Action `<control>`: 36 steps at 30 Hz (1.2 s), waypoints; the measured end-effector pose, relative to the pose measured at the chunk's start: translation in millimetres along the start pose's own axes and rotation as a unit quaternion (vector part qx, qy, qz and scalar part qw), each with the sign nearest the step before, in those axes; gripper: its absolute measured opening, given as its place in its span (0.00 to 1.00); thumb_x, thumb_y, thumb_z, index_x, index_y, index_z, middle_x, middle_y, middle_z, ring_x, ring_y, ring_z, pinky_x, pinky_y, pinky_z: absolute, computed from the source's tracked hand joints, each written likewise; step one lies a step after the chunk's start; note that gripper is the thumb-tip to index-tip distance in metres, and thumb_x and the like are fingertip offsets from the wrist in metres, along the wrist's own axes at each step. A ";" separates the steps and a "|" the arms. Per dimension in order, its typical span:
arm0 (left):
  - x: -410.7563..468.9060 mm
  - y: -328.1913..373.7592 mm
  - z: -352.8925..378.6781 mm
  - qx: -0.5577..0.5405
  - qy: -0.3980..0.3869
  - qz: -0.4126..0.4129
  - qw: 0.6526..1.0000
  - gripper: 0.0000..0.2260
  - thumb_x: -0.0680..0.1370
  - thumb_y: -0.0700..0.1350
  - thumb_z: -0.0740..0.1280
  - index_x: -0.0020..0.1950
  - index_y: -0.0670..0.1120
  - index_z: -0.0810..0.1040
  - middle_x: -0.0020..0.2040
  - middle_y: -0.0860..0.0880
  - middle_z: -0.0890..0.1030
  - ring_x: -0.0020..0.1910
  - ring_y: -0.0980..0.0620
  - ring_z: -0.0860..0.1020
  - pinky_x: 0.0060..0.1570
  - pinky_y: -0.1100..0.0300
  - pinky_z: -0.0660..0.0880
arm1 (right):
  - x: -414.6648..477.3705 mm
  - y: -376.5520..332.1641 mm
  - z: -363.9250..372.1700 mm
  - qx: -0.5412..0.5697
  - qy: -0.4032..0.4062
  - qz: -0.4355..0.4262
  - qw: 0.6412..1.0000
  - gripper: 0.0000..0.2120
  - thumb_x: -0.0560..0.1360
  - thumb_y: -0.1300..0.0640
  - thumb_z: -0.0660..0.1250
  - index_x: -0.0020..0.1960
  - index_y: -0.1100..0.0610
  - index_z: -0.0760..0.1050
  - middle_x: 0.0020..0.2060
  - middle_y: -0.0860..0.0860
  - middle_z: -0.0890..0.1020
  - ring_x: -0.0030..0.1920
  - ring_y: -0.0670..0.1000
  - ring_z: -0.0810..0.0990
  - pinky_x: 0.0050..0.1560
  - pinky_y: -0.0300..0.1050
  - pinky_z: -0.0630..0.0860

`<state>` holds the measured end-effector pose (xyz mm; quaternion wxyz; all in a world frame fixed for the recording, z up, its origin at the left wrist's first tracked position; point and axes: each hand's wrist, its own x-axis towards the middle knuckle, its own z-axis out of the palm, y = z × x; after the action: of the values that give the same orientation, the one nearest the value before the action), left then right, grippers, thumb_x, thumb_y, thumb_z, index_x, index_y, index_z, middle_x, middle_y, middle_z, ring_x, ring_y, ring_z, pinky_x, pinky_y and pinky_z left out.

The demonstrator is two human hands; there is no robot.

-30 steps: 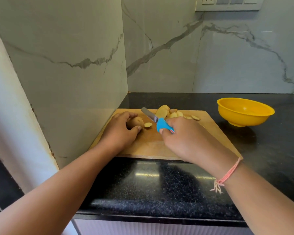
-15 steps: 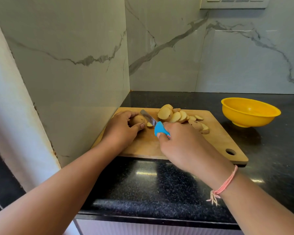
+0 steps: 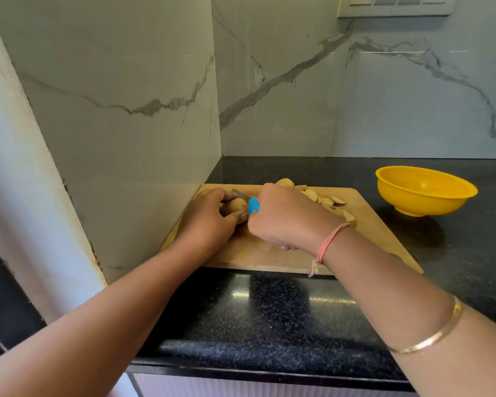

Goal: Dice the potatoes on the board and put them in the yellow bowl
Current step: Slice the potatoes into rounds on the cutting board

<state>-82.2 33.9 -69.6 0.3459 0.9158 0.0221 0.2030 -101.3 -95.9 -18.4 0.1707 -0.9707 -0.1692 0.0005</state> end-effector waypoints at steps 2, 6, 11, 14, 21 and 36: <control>0.6 -0.9 1.2 -0.006 0.003 -0.006 1.000 0.18 0.74 0.45 0.72 0.64 0.48 0.76 0.64 0.51 0.77 0.59 0.52 0.75 0.52 0.65 0.67 | -1.6 2.2 2.6 -0.014 -0.001 -0.008 1.000 0.06 0.79 0.54 0.58 0.54 0.55 0.69 0.34 0.50 0.71 0.29 0.47 0.71 0.27 0.38 0.69; -0.8 -0.5 3.2 -0.013 0.003 -0.011 1.000 0.19 0.73 0.46 0.73 0.63 0.48 0.77 0.63 0.51 0.77 0.57 0.52 0.76 0.51 0.65 0.67 | -10.3 9.8 9.9 -0.043 0.002 -0.018 0.999 0.10 0.80 0.54 0.58 0.58 0.56 0.69 0.35 0.49 0.69 0.32 0.46 0.69 0.28 0.40 0.63; -0.7 -1.4 3.5 -0.018 0.000 -0.013 1.000 0.19 0.74 0.46 0.73 0.64 0.48 0.76 0.63 0.51 0.77 0.59 0.52 0.76 0.52 0.65 0.67 | -13.1 10.3 8.4 -0.042 -0.008 -0.021 0.999 0.10 0.79 0.54 0.58 0.59 0.56 0.69 0.36 0.49 0.71 0.32 0.46 0.70 0.28 0.40 0.64; -0.5 -0.4 3.2 -0.010 -0.004 -0.023 1.000 0.20 0.75 0.48 0.71 0.66 0.48 0.75 0.64 0.51 0.76 0.60 0.52 0.75 0.53 0.64 0.67 | -20.9 14.4 13.7 -0.053 -0.021 -0.020 0.998 0.13 0.79 0.54 0.58 0.63 0.55 0.67 0.37 0.49 0.72 0.32 0.46 0.71 0.28 0.40 0.65; -1.9 2.6 2.7 -0.003 -0.011 -0.031 0.999 0.21 0.77 0.50 0.69 0.69 0.49 0.72 0.67 0.50 0.74 0.63 0.51 0.73 0.54 0.63 0.66 | -43.1 30.3 9.5 -0.064 -0.018 -0.012 0.998 0.17 0.78 0.51 0.59 0.66 0.52 0.68 0.40 0.47 0.72 0.35 0.45 0.72 0.30 0.40 0.67; -3.1 -0.7 0.7 -0.030 0.000 -0.033 0.999 0.21 0.76 0.47 0.70 0.69 0.48 0.73 0.67 0.49 0.73 0.60 0.52 0.74 0.52 0.64 0.67 | -45.3 24.4 3.6 0.017 0.057 -0.017 0.998 0.15 0.81 0.48 0.54 0.63 0.52 0.71 0.39 0.49 0.77 0.35 0.46 0.75 0.30 0.41 0.68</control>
<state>-84.7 33.5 -71.6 0.3793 0.9039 0.0460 0.1922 -136.2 -131.2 -32.5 0.1967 -0.9630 -0.1757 -0.0544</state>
